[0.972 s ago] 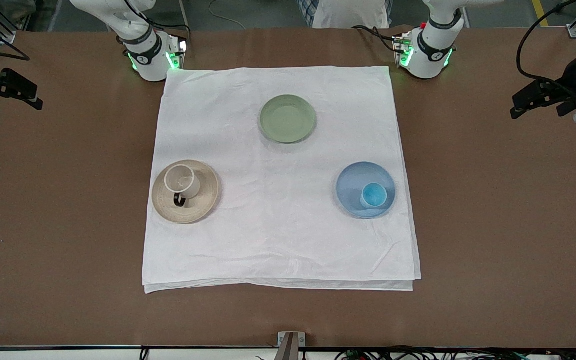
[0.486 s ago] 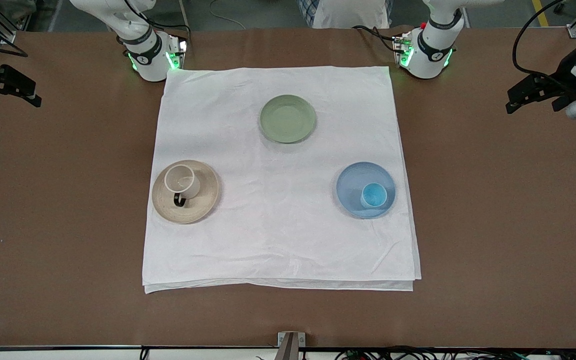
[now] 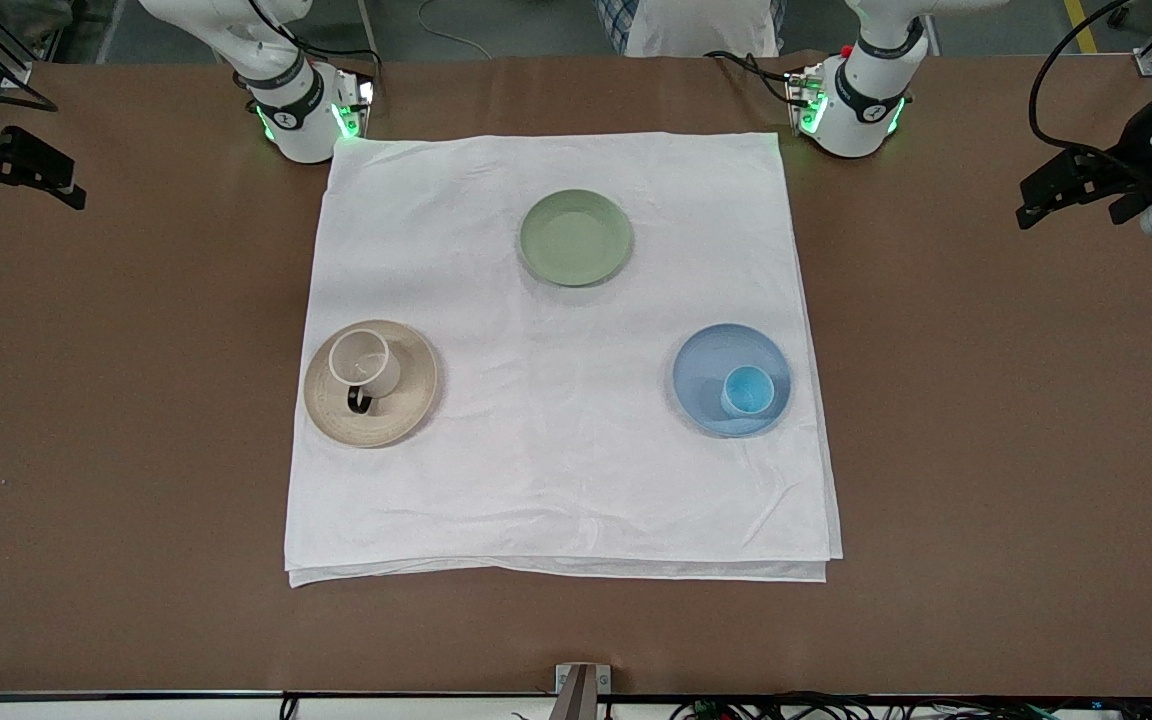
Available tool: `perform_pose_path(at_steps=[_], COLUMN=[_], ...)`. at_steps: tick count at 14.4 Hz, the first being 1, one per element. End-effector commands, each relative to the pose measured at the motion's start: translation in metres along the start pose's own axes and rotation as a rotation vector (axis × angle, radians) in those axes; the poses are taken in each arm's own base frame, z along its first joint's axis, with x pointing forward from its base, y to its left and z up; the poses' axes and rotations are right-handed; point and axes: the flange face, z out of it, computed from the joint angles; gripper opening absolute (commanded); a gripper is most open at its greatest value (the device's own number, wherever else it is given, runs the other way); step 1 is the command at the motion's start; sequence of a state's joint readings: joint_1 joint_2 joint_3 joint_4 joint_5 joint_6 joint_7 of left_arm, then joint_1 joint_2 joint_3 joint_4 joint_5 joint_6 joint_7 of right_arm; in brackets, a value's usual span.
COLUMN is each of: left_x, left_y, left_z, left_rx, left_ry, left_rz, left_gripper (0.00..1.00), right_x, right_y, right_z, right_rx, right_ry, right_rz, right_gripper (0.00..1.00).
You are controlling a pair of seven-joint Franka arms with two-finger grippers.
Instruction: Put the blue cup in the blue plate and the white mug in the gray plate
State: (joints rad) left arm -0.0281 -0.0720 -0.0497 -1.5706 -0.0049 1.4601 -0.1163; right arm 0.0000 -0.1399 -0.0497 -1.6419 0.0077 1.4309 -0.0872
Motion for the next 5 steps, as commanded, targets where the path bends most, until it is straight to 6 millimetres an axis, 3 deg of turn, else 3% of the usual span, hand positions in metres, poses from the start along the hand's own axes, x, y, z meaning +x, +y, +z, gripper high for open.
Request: perform_pose_path(at_steps=[1,5], left_x=[0.0008,0.0017], left_y=[-0.0024,-0.0009], left_z=[-0.0061,-0.0052], left_rx=[0.008,0.009], left_ry=[0.013,0.012], left_rz=[0.013,0.014], left_gripper=[1.0,1.0], right_x=[-0.0035,-0.0076], right_y=[-0.0019,0.0022], right_z=[-0.0036,-0.0043], right_rx=[0.012,0.011], right_ry=[0.001,-0.023], right_rz=[0.011,0.019], right_gripper=[1.0,1.0])
